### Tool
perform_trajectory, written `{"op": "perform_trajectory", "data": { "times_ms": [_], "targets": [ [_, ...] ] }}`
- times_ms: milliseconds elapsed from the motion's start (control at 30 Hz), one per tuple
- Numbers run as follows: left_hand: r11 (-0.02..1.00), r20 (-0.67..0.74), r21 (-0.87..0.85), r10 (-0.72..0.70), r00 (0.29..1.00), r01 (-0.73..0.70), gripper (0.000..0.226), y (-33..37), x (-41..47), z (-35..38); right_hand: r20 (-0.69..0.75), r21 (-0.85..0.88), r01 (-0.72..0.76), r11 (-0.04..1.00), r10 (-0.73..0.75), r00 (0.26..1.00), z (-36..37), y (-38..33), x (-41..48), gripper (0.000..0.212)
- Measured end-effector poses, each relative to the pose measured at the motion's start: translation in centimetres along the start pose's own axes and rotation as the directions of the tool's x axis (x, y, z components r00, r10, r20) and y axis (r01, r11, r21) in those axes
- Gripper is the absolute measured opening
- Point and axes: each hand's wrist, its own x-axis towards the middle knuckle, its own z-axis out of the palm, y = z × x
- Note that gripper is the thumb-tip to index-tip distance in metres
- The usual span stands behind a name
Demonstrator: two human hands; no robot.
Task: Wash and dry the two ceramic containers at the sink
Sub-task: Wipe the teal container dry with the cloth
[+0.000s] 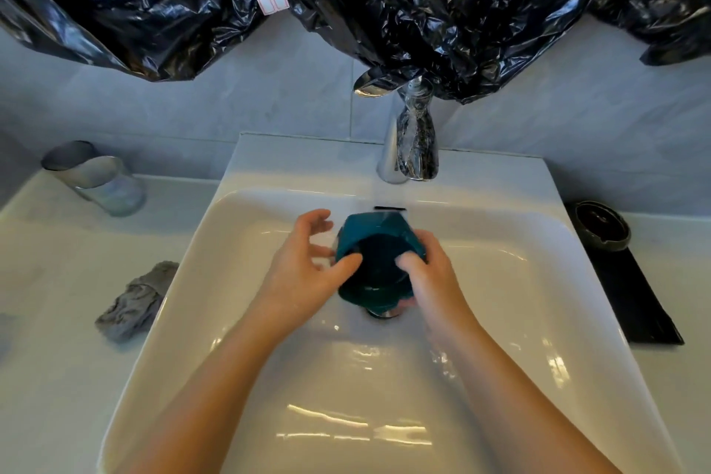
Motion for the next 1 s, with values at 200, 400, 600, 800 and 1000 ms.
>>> {"op": "perform_trajectory", "data": {
  "times_ms": [200, 400, 600, 800, 1000],
  "targets": [
    [0.970, -0.452, 0.244, 0.103, 0.886, 0.012, 0.022, -4.2, 0.8, -8.7, 0.231, 0.046, -0.302, 0.952, 0.284, 0.931, 1.0, 0.2, -1.0, 0.022],
    [0.886, -0.495, 0.276, -0.202, 0.845, 0.373, 0.020, -10.3, 1.0, -13.3, 0.216, 0.038, -0.279, 0.959, 0.265, 0.940, 0.8, 0.3, -0.9, 0.014],
    [0.734, -0.340, 0.474, -0.357, 0.870, 0.486, 0.021, -13.1, 0.7, -13.1, 0.203, 0.042, -0.287, 0.957, 0.274, 0.940, 0.8, 0.7, -0.7, 0.018],
    [0.869, -0.509, 0.248, -0.258, 0.821, 0.427, 0.033, -11.1, 0.7, -13.5, 0.190, 0.030, -0.273, 0.961, 0.263, 0.946, 0.6, 0.9, -0.5, 0.020],
    [0.966, -0.577, 0.253, 0.104, 0.810, 0.056, 0.039, 0.3, -1.4, -13.4, 0.112, 0.054, -0.290, 0.956, 0.283, 0.953, 0.5, 0.5, -0.2, 0.022]
  ]
}}
